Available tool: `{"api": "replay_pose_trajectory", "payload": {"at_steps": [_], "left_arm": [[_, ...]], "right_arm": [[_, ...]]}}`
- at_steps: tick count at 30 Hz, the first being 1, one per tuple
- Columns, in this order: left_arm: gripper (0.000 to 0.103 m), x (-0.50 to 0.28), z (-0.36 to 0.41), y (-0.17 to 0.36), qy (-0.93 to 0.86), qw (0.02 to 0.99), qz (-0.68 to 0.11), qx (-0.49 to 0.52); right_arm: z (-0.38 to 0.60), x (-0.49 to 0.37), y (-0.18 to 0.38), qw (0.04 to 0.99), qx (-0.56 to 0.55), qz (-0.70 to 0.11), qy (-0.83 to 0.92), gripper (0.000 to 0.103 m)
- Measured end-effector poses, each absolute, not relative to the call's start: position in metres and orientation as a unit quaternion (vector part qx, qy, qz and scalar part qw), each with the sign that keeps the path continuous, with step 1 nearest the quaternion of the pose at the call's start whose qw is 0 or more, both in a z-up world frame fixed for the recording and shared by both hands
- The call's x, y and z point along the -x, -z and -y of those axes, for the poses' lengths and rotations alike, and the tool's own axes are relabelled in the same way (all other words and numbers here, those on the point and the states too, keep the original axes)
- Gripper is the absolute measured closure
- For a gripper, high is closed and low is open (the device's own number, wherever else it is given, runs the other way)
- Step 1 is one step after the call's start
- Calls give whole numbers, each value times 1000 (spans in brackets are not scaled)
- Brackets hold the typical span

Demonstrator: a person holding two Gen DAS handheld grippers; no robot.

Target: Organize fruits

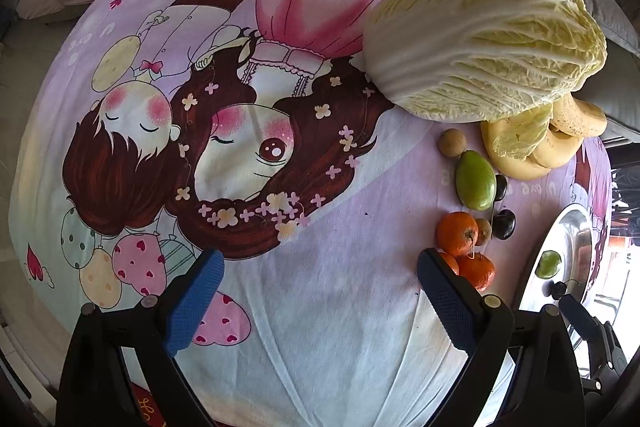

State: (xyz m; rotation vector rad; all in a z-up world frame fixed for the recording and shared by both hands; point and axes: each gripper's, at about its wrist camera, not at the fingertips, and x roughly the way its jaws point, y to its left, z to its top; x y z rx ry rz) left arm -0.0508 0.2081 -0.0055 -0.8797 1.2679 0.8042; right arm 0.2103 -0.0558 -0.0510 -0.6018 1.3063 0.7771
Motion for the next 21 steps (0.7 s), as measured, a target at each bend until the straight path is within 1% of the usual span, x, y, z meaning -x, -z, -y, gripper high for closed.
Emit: {"api": "replay_pose_trajectory", "payload": {"at_steps": [4,9,13,15,16,18,21], "left_arm": [[6,41,-227,12,-341,649,-552,397],[6,45,-248,20,-325,631,-549,441],[6,43,-249,25,-322,638,-547,437],[7,39,-247,24,-316,640,-548,436],[7,38,-248,26,-311,640,-550,437],[13,32,-247,30,-300,640,-552,442],[15,28,-246,38,-288,638,-559,446]], "right_arm": [[51,-211,54,685,266,-581,-350,1],[48,-211,61,682,268,-582,-354,2],[47,-212,66,678,267,-584,-357,12],[46,-213,70,675,265,-589,-357,14],[46,-213,73,672,266,-591,-358,17],[44,-212,77,667,271,-593,-361,22],[43,-210,82,663,275,-594,-362,33]]}}
